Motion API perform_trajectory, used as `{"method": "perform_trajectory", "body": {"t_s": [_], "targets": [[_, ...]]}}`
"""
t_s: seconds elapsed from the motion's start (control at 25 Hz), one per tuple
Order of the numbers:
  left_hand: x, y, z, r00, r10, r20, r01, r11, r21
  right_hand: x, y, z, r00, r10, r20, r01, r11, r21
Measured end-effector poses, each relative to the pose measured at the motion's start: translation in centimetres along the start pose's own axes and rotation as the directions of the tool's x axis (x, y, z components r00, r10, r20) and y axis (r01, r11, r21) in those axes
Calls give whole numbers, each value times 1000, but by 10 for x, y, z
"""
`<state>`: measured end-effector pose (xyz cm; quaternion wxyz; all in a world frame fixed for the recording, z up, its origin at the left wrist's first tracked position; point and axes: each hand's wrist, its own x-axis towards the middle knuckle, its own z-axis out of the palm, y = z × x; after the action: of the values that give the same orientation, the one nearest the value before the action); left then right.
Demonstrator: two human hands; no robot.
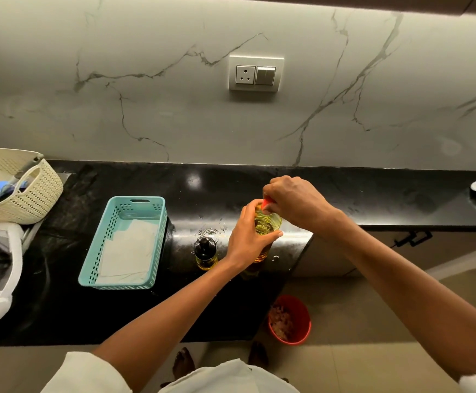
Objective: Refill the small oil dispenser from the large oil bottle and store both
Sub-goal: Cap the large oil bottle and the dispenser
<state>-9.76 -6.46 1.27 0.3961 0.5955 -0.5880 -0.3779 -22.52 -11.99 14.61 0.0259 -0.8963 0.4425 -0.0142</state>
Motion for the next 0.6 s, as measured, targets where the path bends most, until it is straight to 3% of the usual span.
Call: {"method": "perform_trajectory", "body": {"t_s": [0.2,0.44,0.6], "targets": [[0,-1,-1,1000,17,-8,-17,1000,-12,0,-7,6,980,194,-42,-196,980,-40],[2,-2,-3,1000,17,7,-17,1000,18,-9,-8,-3,997,57,50,-56,998,-12],[0,-3,0,1000,17,3,-17,1000,11,-12,-16,11,984,174,-25,-175,984,-17]]}}
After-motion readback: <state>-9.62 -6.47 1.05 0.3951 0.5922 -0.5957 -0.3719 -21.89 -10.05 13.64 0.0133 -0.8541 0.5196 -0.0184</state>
